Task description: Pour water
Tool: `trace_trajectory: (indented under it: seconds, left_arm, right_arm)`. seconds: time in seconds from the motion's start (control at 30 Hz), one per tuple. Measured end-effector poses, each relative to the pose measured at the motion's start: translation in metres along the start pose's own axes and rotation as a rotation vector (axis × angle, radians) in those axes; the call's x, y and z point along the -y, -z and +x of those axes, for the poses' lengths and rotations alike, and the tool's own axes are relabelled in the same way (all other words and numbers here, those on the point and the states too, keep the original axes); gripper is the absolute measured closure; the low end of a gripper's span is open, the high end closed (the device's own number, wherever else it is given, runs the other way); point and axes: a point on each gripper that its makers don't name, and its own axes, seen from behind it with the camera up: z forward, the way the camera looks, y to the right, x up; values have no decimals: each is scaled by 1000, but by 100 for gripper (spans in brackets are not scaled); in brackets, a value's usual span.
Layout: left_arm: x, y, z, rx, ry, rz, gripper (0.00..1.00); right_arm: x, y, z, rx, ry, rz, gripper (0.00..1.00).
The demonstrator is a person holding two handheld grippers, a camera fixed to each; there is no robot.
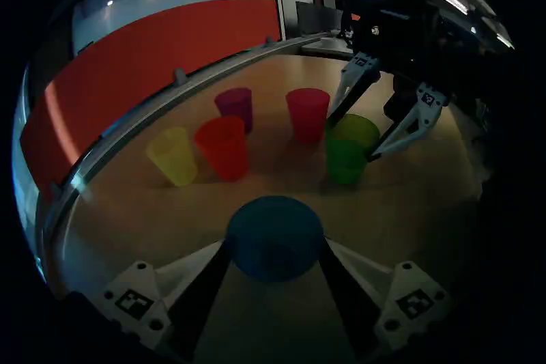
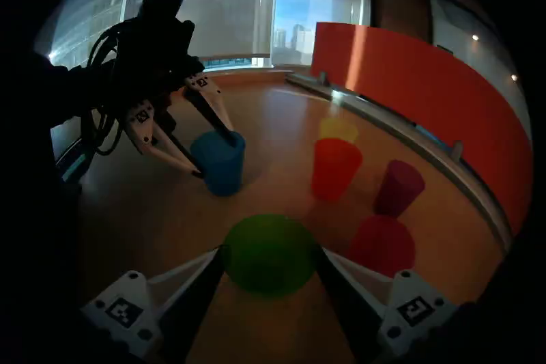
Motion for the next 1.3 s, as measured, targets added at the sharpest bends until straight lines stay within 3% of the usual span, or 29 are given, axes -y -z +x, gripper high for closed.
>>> trace_trajectory:
  seconds: [0.4,0.8,1.3]
  left_arm:
    - [2,-1,-13,30,47,0,13]
    - [3,3,-20,42,50,-4,12]
    - [6,21,-43,70,78,35,12]
  right_arm:
    - [0,1,-1,1,-12,-7,5]
    - [4,2,-12,33,-16,-10,0]
    - [-3,29,-26,20,-73,-61,1]
